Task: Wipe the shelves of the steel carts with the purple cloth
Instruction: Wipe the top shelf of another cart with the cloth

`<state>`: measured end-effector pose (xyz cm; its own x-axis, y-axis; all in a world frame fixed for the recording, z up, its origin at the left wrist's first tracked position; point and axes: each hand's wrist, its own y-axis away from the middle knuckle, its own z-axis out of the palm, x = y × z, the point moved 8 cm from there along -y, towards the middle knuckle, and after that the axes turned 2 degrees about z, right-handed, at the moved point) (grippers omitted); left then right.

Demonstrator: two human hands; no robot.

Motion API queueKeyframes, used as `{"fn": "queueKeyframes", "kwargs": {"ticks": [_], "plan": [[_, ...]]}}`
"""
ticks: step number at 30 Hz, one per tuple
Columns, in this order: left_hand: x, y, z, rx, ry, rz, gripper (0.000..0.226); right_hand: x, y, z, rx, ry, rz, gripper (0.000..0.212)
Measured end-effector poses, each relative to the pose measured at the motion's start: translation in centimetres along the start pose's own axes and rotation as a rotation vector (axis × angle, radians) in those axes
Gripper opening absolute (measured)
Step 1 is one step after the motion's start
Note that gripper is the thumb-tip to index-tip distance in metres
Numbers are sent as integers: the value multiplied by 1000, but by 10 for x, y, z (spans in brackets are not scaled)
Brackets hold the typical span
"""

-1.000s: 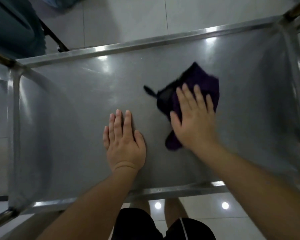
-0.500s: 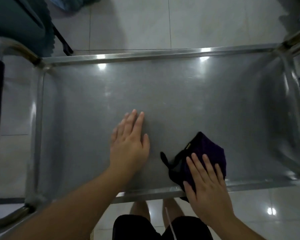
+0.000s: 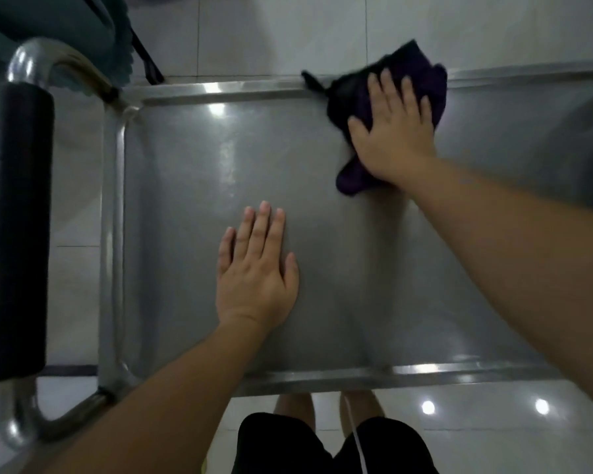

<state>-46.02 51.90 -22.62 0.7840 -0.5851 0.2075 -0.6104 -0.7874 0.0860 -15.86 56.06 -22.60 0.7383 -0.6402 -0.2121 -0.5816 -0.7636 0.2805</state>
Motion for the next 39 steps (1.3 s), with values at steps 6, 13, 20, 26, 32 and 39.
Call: {"fn": "queueKeyframes", "kwargs": {"ticks": [6, 13, 20, 26, 32, 39], "plan": [[1, 0, 0, -12, 25, -9, 71, -11, 18, 8, 7, 41, -20, 80], [1, 0, 0, -65, 35, -19, 70, 12, 267, 61, 93, -14, -210, 77], [5, 0, -1, -172, 12, -27, 71, 33, 382, 83, 246, 91, -281, 50], [10, 4, -23, -307, 7, -23, 71, 28, 377, 55, 230, 161, -287, 33], [20, 76, -40, -435, 65, -4, 62, 29, 400, 36, 107, 229, -266, 38], [42, 159, -62, -409, 37, -14, 52, 39, 413, 39, -169, 278, -195, 43]]}}
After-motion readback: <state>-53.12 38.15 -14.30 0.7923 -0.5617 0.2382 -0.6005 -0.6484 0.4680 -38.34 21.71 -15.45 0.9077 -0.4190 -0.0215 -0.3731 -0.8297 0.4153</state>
